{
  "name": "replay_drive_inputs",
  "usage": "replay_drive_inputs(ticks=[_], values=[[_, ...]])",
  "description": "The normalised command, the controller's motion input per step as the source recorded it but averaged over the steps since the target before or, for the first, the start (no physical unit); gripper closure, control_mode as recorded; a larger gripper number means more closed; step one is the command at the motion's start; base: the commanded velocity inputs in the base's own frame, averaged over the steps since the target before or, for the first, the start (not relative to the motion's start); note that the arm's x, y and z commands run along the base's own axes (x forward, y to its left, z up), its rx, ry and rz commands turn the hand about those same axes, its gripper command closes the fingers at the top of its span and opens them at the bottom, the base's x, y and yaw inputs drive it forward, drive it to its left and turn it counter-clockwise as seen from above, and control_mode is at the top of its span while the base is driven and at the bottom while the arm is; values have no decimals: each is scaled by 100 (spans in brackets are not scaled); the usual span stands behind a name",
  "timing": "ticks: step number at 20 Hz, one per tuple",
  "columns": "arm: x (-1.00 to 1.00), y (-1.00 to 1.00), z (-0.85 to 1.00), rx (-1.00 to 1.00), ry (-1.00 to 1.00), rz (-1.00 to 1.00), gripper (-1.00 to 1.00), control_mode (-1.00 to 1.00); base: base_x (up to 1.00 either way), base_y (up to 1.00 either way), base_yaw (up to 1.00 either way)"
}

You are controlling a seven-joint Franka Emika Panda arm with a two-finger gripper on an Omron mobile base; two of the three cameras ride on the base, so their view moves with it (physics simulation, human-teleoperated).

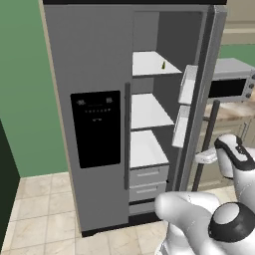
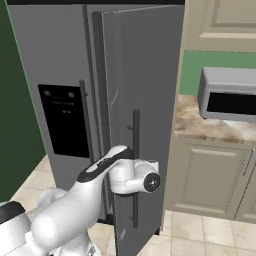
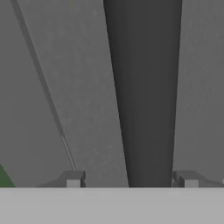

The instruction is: There is a bowl on the dining counter. Grab a lemon wedge from the fridge and place it in the bowl. Then get the liquor bottle and glass cup from the cabinet and place them next to the bowl.

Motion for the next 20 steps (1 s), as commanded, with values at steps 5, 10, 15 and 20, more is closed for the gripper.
replay_drive_inputs(ticks=[5,10,15,20], values=[[-46,24,57,0,3,0,-100,-100,0,0,0],[10,6,48,0,13,1,-100,-100,0,0,0],[9,-8,12,0,11,7,-100,-100,0,0,0],[0,-36,0,0,5,6,-100,-100,0,0,0]])
